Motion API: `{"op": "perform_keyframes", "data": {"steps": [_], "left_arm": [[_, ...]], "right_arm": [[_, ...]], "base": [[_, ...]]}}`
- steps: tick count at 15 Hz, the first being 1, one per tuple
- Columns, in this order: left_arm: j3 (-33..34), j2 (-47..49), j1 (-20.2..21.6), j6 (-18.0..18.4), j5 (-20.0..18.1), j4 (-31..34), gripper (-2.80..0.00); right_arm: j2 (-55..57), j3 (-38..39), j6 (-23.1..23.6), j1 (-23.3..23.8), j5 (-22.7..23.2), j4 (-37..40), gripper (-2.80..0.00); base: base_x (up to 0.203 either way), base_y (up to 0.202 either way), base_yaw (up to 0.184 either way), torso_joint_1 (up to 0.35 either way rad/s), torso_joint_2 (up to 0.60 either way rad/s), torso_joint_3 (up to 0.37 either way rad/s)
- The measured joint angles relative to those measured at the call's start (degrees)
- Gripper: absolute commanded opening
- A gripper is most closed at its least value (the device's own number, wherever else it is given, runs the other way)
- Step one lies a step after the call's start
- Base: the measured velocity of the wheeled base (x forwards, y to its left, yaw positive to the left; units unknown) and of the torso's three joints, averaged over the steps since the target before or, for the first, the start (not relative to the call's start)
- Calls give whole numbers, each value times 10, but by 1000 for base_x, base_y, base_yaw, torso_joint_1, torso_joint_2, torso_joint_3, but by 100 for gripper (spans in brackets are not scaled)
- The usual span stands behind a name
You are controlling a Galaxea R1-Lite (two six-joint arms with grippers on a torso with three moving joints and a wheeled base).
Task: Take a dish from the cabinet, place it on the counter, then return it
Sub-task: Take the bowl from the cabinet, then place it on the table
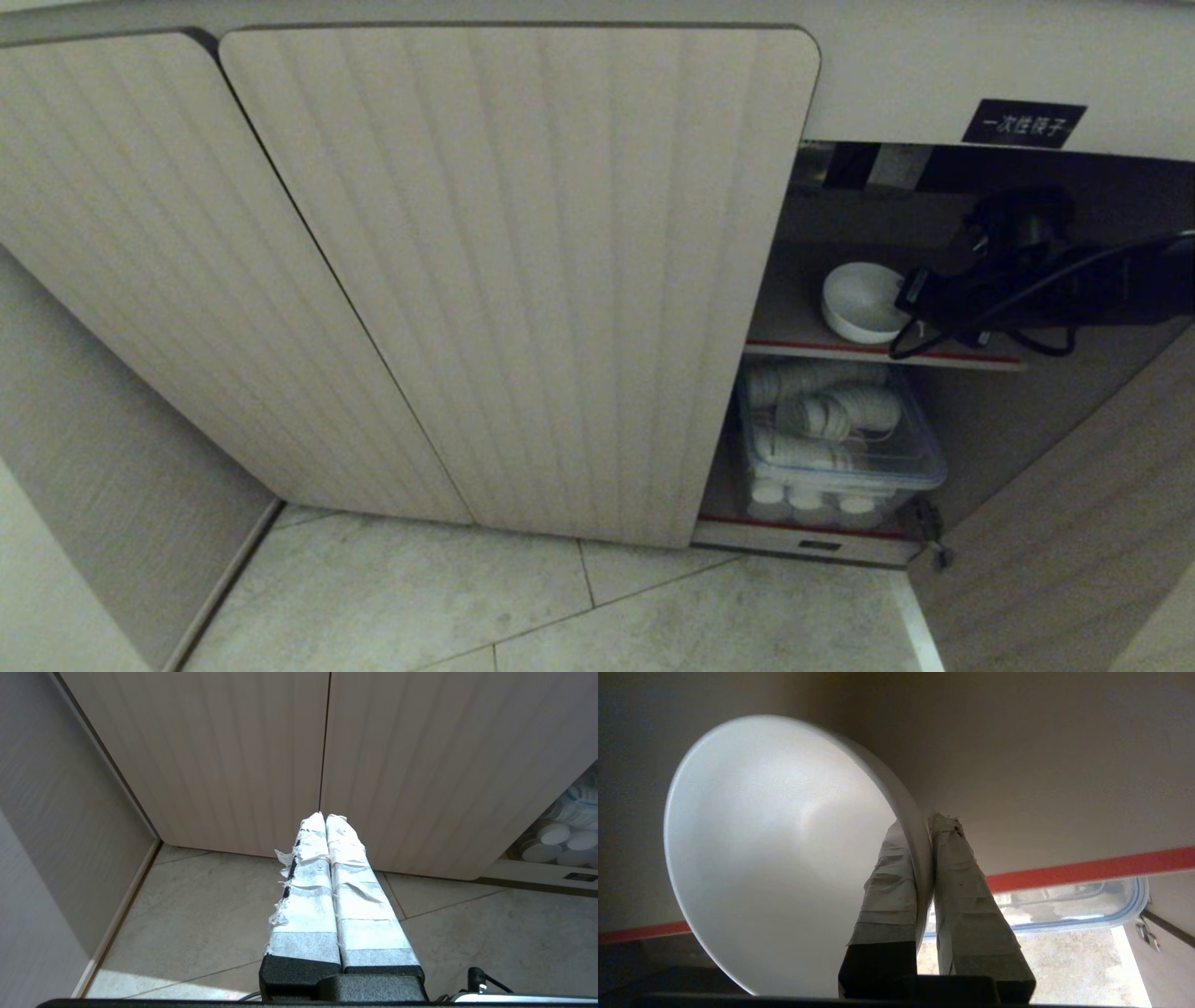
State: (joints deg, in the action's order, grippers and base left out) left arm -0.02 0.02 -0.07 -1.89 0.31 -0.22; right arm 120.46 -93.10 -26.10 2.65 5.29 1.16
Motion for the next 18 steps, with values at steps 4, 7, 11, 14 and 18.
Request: {"op": "perform_keyframes", "data": {"steps": [4,7,11,14,18], "left_arm": [[0,0,0,0,0,0,-280],[0,0,0,0,-1,0,-280],[0,0,0,0,0,0,-280],[0,0,0,0,0,0,-280],[0,0,0,0,0,0,-280]], "right_arm": [[-18,29,0,-1,1,0,-280],[-35,57,2,-1,15,-2,-280],[-73,124,9,-1,29,-7,-280],[-100,166,10,-5,29,-7,-280],[-144,234,12,-16,28,-8,-280]], "base": [[0,0,0,0,0,0],[0,0,0,0,0,0],[0,0,0,0,0,0],[0,0,0,0,0,0],[0,0,0,0,0,0]]}}
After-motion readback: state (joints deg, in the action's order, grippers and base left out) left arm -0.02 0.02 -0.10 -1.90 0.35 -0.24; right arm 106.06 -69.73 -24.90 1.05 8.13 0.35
